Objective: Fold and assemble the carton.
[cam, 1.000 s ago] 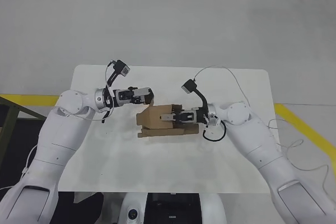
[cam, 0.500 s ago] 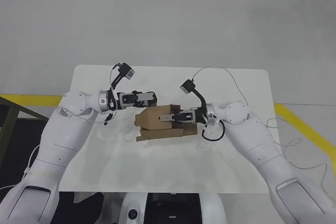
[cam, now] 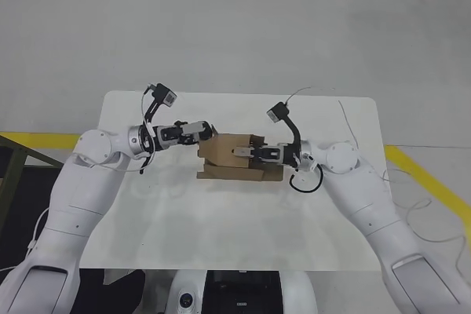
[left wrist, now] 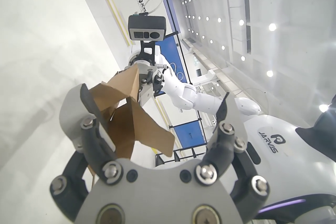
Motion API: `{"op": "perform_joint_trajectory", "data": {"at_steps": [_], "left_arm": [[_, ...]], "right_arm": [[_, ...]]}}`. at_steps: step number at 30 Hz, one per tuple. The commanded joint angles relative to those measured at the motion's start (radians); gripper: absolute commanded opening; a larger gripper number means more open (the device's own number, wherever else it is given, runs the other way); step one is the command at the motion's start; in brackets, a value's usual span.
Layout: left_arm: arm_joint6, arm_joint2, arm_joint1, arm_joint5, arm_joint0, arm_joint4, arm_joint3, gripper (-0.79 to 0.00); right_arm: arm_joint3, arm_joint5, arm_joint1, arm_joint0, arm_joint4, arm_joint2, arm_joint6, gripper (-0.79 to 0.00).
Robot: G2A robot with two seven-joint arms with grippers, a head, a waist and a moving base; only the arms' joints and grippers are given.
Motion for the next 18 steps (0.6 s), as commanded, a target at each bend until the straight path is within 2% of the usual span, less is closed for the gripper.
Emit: {"op": "perform_joint_trajectory", "data": {"at_steps": [1,11,18], "left_arm": [[-0.003,-0.004,0.001,-0.001,0.005,0.001,-0.008,0.0],[-0.028,0.001,0.002,0.001,0.015,0.009,-0.028,0.0],[-0.09,0.015,0.003,0.02,0.006,0.0,-0.029,0.0]], "right_arm": [[-0.008,0.005,0.002,-0.004,-0.004,0.009,-0.014,-0.785],[-0.027,0.03,0.004,-0.014,-0.01,0.032,-0.083,-0.785],[-0.021,0.045,0.005,-0.019,-0.005,0.053,-0.129,-0.785]]}}
